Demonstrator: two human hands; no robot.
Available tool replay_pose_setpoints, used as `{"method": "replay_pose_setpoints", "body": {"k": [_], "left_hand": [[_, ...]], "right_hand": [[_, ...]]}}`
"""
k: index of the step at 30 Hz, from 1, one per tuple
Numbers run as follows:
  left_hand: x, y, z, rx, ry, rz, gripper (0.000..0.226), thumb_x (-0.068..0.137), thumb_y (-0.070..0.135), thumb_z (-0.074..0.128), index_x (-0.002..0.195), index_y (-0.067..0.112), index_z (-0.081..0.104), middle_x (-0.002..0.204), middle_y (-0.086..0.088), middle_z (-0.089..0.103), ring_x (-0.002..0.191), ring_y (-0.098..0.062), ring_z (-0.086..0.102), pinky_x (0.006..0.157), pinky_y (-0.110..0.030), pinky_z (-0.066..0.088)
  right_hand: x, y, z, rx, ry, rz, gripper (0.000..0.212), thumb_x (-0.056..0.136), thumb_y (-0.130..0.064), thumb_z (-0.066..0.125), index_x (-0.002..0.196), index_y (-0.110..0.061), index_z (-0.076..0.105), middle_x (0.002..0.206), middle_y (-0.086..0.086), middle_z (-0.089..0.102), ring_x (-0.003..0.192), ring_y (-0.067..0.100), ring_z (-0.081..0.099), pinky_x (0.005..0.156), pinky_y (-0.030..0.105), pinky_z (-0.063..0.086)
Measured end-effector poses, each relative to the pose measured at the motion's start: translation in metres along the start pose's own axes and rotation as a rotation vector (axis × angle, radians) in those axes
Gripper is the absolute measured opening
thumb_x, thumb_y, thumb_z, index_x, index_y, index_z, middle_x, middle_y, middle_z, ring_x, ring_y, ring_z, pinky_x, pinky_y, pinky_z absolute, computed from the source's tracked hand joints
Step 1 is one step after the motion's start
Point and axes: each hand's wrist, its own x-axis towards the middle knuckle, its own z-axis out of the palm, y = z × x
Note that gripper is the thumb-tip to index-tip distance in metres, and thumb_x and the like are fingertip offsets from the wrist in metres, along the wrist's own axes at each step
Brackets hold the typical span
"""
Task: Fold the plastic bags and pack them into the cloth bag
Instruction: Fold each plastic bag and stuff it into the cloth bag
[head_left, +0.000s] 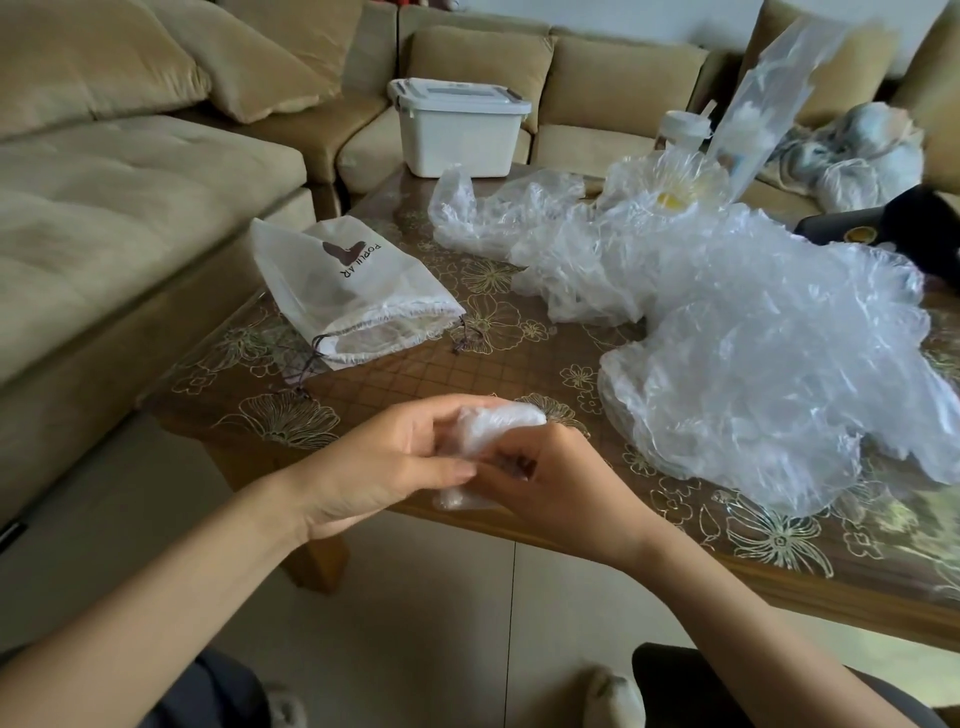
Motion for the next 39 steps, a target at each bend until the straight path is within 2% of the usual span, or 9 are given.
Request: {"method": "replay_pose_setpoints", "body": {"k": [7, 10, 13, 16, 21, 25, 30, 35, 39], "left_hand": [[-0.003, 0.004, -0.007, -0.063, 0.011, 0.014, 0.050, 0.077, -0.005, 0.058, 0.125, 0.010, 0.055, 0.112, -0.016, 0.065, 0.100, -0.021, 0.059, 0.079, -0.027, 0.049], [-0.003, 0.007, -0.010, -0.144, 0.146, 0.005, 0.044, 0.074, -0.012, 0.064, 0.110, 0.012, 0.060, 0.091, -0.005, 0.070, 0.084, -0.013, 0.065, 0.067, -0.020, 0.054], [-0.006, 0.011, -0.012, -0.233, 0.163, -0.016, 0.048, 0.069, -0.013, 0.063, 0.110, 0.012, 0.061, 0.096, -0.006, 0.071, 0.087, -0.013, 0.067, 0.071, -0.022, 0.057], [-0.007, 0.011, -0.009, -0.268, 0.188, -0.037, 0.045, 0.072, -0.011, 0.058, 0.113, 0.009, 0.061, 0.102, -0.008, 0.070, 0.089, -0.015, 0.067, 0.075, -0.026, 0.057], [-0.005, 0.009, -0.005, -0.323, 0.299, -0.054, 0.038, 0.083, -0.018, 0.043, 0.088, 0.007, 0.071, 0.090, -0.013, 0.071, 0.076, -0.017, 0.070, 0.064, -0.026, 0.059], [-0.006, 0.009, -0.007, -0.375, 0.370, -0.100, 0.044, 0.086, -0.019, 0.038, 0.067, 0.003, 0.071, 0.099, -0.018, 0.071, 0.084, -0.023, 0.071, 0.058, -0.026, 0.058], [-0.005, 0.009, -0.019, -0.113, 0.543, -0.020, 0.057, 0.085, -0.023, 0.033, 0.044, 0.008, 0.058, 0.087, -0.009, 0.073, 0.093, -0.018, 0.065, 0.055, -0.023, 0.056], [-0.002, 0.010, -0.027, 0.247, 0.559, 0.079, 0.063, 0.083, -0.022, 0.038, 0.039, 0.018, 0.061, 0.090, 0.005, 0.073, 0.097, -0.008, 0.064, 0.067, -0.020, 0.054], [0.004, 0.008, -0.026, 0.377, 0.608, 0.163, 0.062, 0.080, -0.022, 0.041, 0.043, 0.021, 0.065, 0.091, 0.005, 0.072, 0.095, 0.000, 0.064, 0.084, -0.028, 0.052]], "right_hand": [[-0.006, 0.000, -0.002, 0.130, 0.056, -0.100, 0.012, 0.080, -0.026, 0.062, 0.087, -0.017, 0.065, 0.072, -0.017, 0.054, 0.067, 0.002, 0.049, 0.064, 0.014, 0.039], [-0.007, 0.000, 0.009, 0.046, 0.380, -0.032, 0.049, 0.073, -0.027, 0.072, 0.115, -0.018, 0.050, 0.107, -0.007, 0.047, 0.095, 0.005, 0.046, 0.085, 0.011, 0.038], [-0.001, -0.003, 0.001, 0.467, 0.211, 0.293, 0.079, 0.069, -0.020, 0.083, 0.132, -0.018, 0.035, 0.122, 0.003, 0.047, 0.108, 0.015, 0.054, 0.095, 0.027, 0.048], [0.005, 0.004, -0.005, 0.914, -0.010, 0.435, 0.059, 0.071, -0.012, 0.074, 0.124, -0.005, 0.050, 0.114, 0.016, 0.064, 0.098, 0.027, 0.065, 0.086, 0.034, 0.055], [0.014, 0.005, 0.001, 1.104, -0.013, 0.384, 0.020, 0.081, 0.012, 0.055, 0.092, -0.003, 0.064, 0.088, 0.014, 0.068, 0.076, 0.023, 0.065, 0.071, 0.033, 0.052], [0.016, -0.002, 0.003, 1.175, -0.071, 0.334, 0.054, 0.082, 0.022, 0.039, 0.051, -0.012, 0.067, 0.077, 0.004, 0.071, 0.073, 0.017, 0.069, 0.069, 0.028, 0.057], [0.026, -0.001, -0.008, 1.090, -0.024, 0.381, 0.046, 0.076, 0.014, 0.036, 0.046, -0.012, 0.061, 0.082, 0.001, 0.071, 0.078, 0.016, 0.063, 0.062, 0.023, 0.050], [0.035, -0.002, -0.007, 0.855, 0.033, 0.332, 0.010, 0.086, -0.014, 0.059, 0.091, -0.012, 0.067, 0.088, 0.001, 0.065, 0.078, 0.012, 0.059, 0.064, 0.023, 0.047], [0.040, -0.001, -0.001, 0.859, -0.200, 0.352, 0.040, 0.075, -0.017, 0.070, 0.111, -0.006, 0.057, 0.093, 0.008, 0.064, 0.075, 0.017, 0.065, 0.066, 0.027, 0.057]]}}
